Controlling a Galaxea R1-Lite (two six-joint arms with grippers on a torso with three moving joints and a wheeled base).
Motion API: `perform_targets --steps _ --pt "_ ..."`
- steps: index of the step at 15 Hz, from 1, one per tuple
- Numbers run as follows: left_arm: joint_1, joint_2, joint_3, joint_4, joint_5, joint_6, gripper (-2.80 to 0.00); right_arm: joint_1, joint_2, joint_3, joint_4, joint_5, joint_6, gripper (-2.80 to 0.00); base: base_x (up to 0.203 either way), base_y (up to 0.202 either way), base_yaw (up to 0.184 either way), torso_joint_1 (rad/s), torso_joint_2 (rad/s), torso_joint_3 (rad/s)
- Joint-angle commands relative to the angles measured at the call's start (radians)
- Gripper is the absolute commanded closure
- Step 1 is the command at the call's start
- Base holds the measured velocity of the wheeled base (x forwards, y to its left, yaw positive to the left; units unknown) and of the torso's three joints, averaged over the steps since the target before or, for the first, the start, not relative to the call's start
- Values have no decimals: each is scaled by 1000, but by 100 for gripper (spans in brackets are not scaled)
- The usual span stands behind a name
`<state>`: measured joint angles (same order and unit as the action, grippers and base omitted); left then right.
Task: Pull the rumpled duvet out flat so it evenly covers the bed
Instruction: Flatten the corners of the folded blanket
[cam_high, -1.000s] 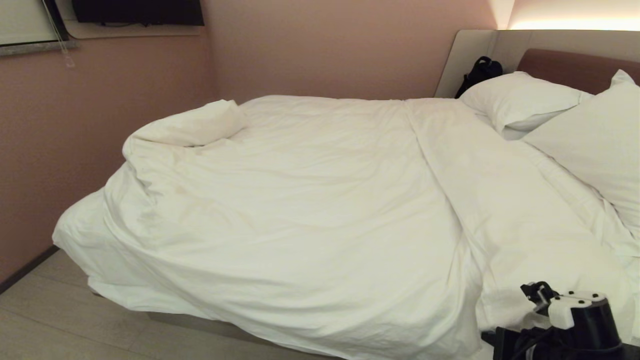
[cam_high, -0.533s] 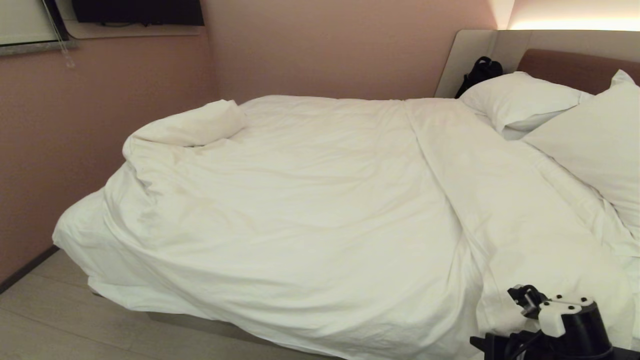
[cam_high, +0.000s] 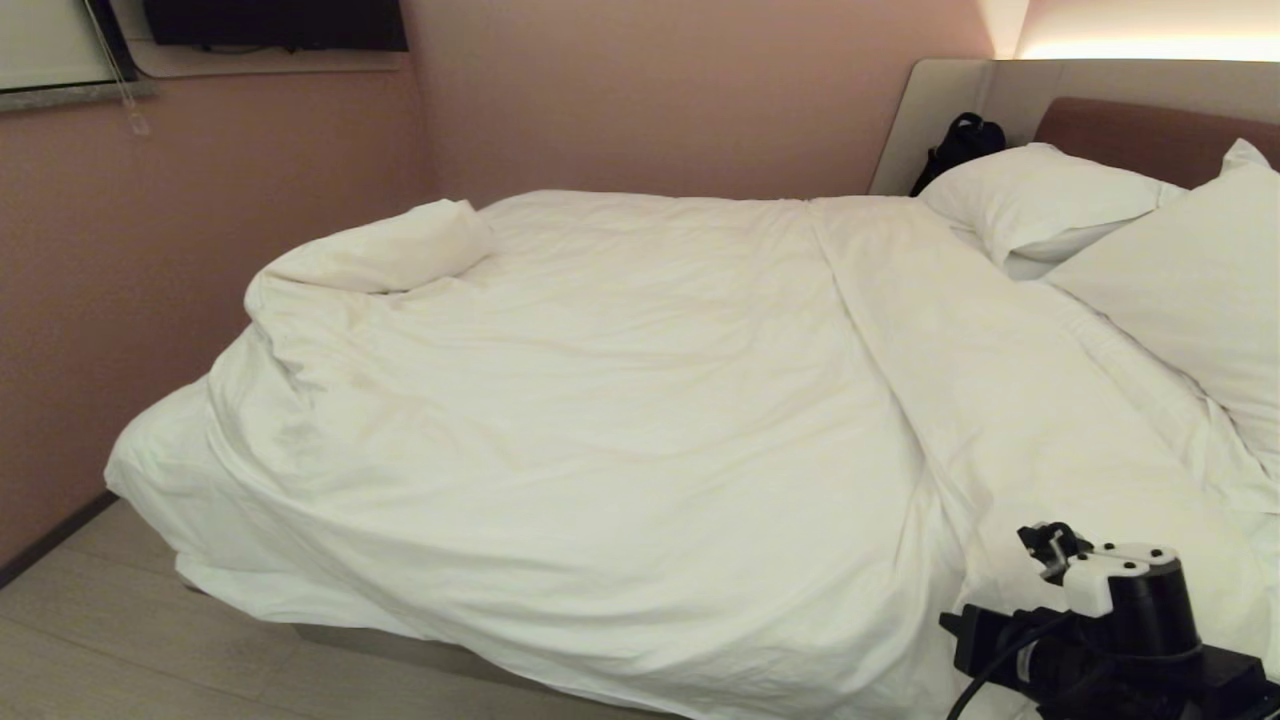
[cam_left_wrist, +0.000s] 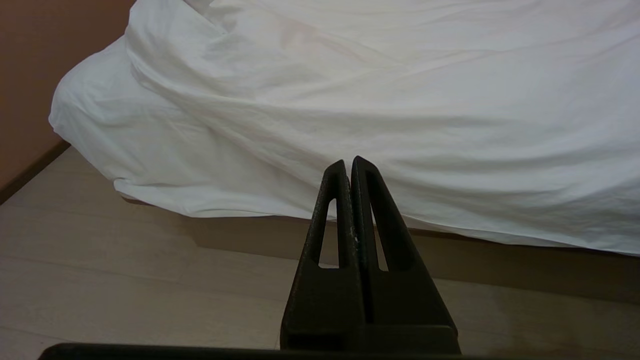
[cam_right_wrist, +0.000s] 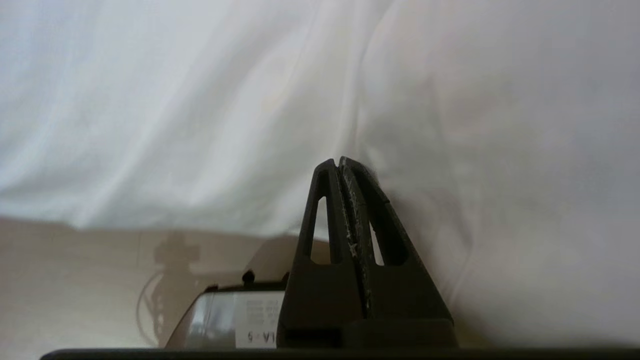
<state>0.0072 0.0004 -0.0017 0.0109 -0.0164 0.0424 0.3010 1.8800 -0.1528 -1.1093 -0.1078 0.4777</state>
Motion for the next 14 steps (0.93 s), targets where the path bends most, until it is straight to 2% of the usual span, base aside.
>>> perform_targets --steps 1,4,8,14 --pt "0 0 2 0 0 1 0 -12 -8 -29 18 -66 3 0 0 0 0 0 0 0" --pt "0 0 1 0 0 1 0 -14 -24 -105 106 -118 4 0 0 0 0 0 0 0" --pt "0 0 0 0 0 1 0 -34 -71 -196 236 -131 6 0 0 0 0 0 0 0" --pt "0 0 0 0 0 1 0 -69 -277 -385 705 -135 18 0 0 0 0 0 0 0"
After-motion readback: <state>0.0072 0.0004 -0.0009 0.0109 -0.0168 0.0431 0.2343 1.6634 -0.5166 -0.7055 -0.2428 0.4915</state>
